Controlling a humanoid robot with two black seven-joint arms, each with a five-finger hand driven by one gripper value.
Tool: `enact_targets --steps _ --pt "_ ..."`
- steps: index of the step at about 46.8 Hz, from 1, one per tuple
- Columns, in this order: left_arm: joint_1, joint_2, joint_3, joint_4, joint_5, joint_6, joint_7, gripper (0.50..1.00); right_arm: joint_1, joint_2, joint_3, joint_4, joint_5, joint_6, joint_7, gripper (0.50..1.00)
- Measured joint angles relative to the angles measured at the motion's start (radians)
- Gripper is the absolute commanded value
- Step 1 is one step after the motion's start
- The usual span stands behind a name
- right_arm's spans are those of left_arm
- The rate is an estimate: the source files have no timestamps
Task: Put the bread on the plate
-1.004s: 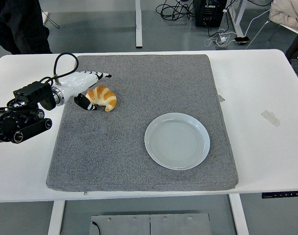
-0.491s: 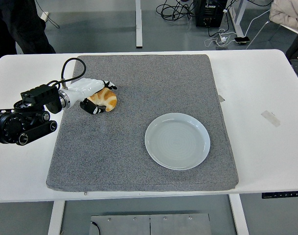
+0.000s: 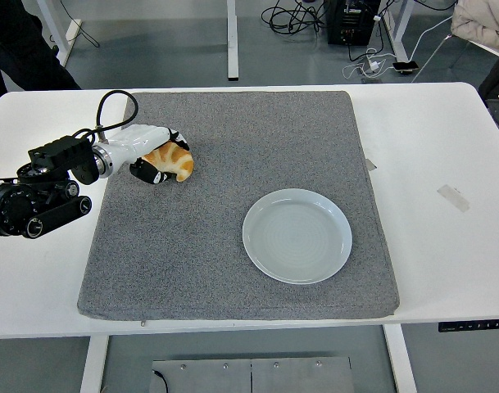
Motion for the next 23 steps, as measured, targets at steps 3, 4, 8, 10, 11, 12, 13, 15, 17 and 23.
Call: enact_targets --steps 3,4,8,10,11,12,13,15,17,23 --pt "0.0 0.0 0.0 0.0 0.0 0.0 -0.001 0.557 0.0 0.0 0.0 0.0 0.0 0.0 0.0 1.0" --pt "-0.001 0.0 0.0 0.0 0.0 0.0 -0.002 0.539 0.0 0.0 0.0 0.0 0.0 0.0 0.0 1.0" --pt "-0.004 0.0 -0.001 0.0 0.001 0.0 -0.003 0.5 0.0 0.0 0.0 0.0 0.0 0.0 0.0 1.0" --pt "-0.004 0.0 -0.002 -0.001 0.001 0.0 -0.004 0.5 0.0 0.0 0.0 0.0 0.0 0.0 0.0 1.0" --pt "-0.005 0.0 -0.002 -0.001 0.001 0.0 -0.004 0.5 0.0 0.0 0.0 0.0 0.0 0.0 0.0 1.0" --pt "-0.006 0.001 -0.003 -0.001 0.001 0.0 -0.005 0.5 0.0 0.0 0.0 0.0 0.0 0.0 0.0 1.0" --pt "-0.006 0.001 -0.004 -0.001 0.001 0.0 -0.006 0.5 0.0 0.0 0.0 0.0 0.0 0.0 0.0 1.0" --pt "-0.007 0.004 -0.01 -0.003 0.001 0.0 -0.012 0.5 0.0 0.0 0.0 0.0 0.0 0.0 0.0 1.0" --pt "-0.008 0.008 -0.018 -0.004 0.0 0.0 -0.021 0.5 0.0 0.0 0.0 0.0 0.0 0.0 0.0 1.0" --pt "-0.022 0.013 -0.038 -0.007 -0.001 0.0 -0.049 0.5 0.0 0.0 0.0 0.0 0.0 0.0 0.0 1.0"
